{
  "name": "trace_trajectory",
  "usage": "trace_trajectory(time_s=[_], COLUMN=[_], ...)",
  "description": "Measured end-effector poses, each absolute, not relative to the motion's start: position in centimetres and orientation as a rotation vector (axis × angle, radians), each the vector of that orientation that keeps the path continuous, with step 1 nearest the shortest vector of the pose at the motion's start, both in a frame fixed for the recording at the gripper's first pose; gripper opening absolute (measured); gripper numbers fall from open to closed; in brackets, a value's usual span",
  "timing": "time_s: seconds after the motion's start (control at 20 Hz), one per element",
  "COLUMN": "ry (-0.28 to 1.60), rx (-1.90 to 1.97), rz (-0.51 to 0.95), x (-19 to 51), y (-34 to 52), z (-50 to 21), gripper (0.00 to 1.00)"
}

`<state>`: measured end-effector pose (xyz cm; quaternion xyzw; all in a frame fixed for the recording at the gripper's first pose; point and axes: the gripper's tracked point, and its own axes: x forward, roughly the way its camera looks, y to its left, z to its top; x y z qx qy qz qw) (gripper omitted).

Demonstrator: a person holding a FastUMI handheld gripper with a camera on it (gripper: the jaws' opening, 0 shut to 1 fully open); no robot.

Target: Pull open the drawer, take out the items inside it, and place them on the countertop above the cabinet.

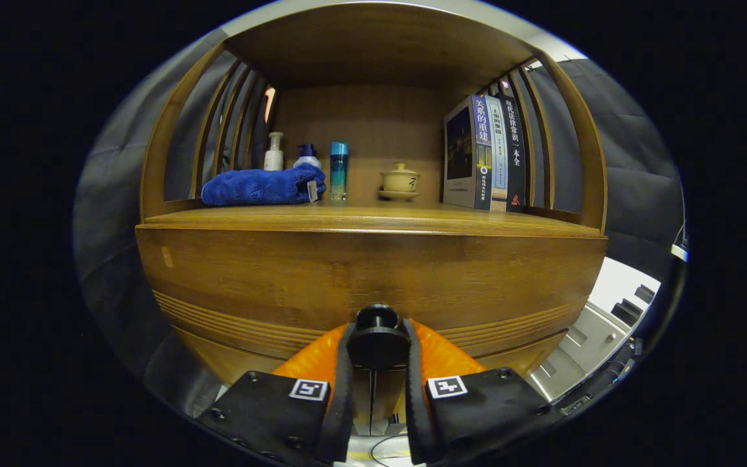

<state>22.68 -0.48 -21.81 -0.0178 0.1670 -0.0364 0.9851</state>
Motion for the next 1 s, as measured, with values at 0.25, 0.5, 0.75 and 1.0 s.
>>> trace_trajectory(time_s=[0.25,0.5,0.75,1.0], ry=[0.335,0.324,0.328,0.344], rx=[-0.038,-0.032,-0.027,-0.043], rz=[-0.058,-0.042,-0.032,-0.027], x=[20.0,15.3,11.2,8.5], y=[-0.5,-0.2,0.1,0.1], z=[-21.3,-20.8,-20.3,-20.1], gripper=[0.35,0.35,0.35,0.35])
